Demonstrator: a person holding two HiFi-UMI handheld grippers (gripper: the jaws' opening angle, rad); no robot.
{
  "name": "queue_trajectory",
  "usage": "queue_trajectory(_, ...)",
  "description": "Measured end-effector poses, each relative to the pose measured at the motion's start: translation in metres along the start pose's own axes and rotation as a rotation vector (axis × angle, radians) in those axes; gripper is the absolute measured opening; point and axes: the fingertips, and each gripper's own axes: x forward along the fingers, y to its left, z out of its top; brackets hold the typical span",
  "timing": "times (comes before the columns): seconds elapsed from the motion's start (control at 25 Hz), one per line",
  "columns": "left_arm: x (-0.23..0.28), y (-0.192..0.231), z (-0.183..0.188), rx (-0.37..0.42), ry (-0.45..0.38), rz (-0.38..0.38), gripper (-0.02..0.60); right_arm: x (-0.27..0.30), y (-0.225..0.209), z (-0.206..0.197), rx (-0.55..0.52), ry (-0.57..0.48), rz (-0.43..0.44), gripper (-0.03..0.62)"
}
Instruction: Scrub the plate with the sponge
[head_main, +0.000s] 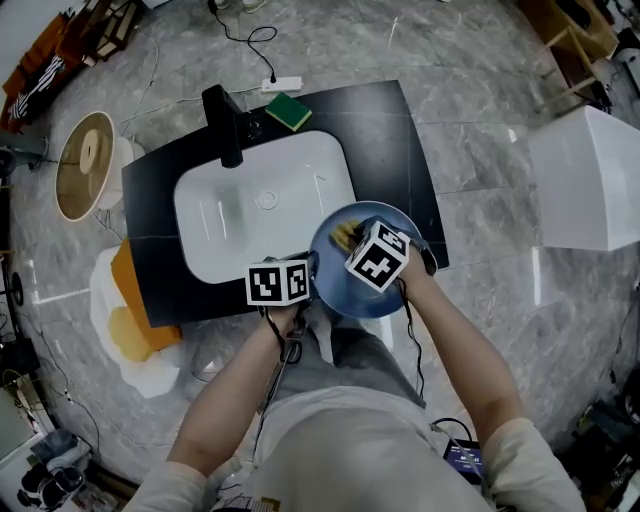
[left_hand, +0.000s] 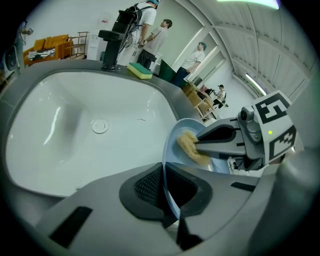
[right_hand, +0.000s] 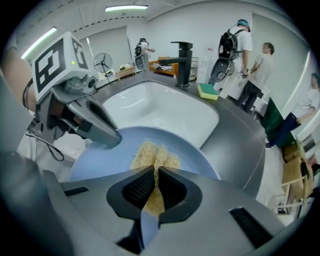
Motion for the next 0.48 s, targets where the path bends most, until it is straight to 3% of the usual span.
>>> queue_trajectory(0.12, -0.001, 0.001, 0.002, 0.004, -0.002, 0.006, 0.026, -0.008, -0.032, -0.013, 0.055, 0.010, -0.095, 0.048)
queue_trajectory(0.24, -0.001, 0.002, 0.002, 0.010, -0.004, 0.015, 0.027, -0.018, -0.045, -0.036, 0.046, 0.058, -0.158, 0.048)
queue_trajectory(0.48, 0.001, 0.004, 0.005, 0.020, -0.006, 0.028, 0.026, -0.036, -0.035, -0.086, 0.039, 0.132, -0.180, 0.048)
